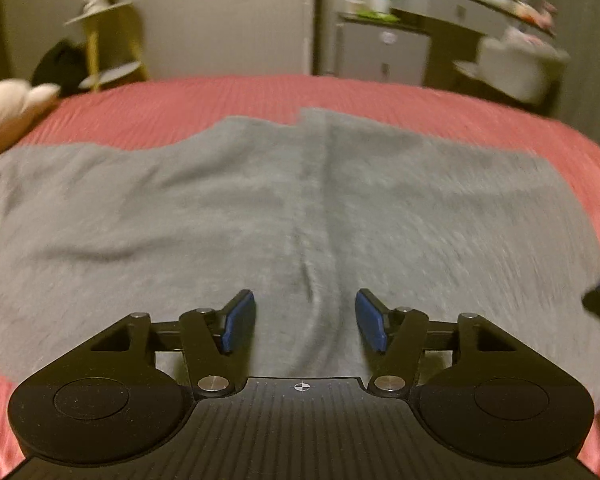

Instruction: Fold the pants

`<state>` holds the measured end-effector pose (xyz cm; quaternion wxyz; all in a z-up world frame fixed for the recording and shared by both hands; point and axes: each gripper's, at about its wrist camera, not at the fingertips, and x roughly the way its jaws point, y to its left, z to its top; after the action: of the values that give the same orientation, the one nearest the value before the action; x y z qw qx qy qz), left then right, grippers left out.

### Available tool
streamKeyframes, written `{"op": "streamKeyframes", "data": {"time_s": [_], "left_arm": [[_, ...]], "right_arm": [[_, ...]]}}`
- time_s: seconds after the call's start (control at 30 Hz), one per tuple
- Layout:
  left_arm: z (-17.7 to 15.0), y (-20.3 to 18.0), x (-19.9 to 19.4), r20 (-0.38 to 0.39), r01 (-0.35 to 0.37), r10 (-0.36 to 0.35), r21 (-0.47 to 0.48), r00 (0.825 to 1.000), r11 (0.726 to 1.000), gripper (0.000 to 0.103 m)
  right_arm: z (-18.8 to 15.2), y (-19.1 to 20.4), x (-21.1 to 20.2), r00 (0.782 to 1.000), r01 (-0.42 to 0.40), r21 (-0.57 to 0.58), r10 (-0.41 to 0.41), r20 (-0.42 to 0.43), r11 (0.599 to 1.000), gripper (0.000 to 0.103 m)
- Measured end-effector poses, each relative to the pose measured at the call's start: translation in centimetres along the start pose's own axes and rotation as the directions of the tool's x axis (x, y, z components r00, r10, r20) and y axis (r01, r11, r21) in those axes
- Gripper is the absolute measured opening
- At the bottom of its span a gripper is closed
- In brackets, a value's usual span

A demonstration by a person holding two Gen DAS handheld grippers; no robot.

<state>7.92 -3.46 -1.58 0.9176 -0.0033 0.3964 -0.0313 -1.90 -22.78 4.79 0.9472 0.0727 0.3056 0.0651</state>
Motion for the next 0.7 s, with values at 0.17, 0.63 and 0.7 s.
{"op": "streamKeyframes", "data": {"time_s": [0.17,0.63,0.7], "left_arm": [[-0.1,2.7,-0.2,-0.035,0.025,-0.029,-0.093,0.999,0.995,0.067],[0.3,7.7,-3.8,-0.053,-0.122,0.116,-0.117,0.992,0.986,0.063],[0.3,8.3,-4.4,-0.045,-0.125,0.121,-0.108,0.992,0.986,0.067]], "right_arm": [[-0.4,-0.6,-0.3,1.0,-0.002,0.027,0.002,0.014,1.0,0.028],[-1.2,2.6,-1.9,0.985,0.175,-0.069,-0.174,0.014,0.982,0.03],[-1.1,3.6,-2.5,0.979,0.205,-0.073,-0.204,0.026,0.976,0.03]]}}
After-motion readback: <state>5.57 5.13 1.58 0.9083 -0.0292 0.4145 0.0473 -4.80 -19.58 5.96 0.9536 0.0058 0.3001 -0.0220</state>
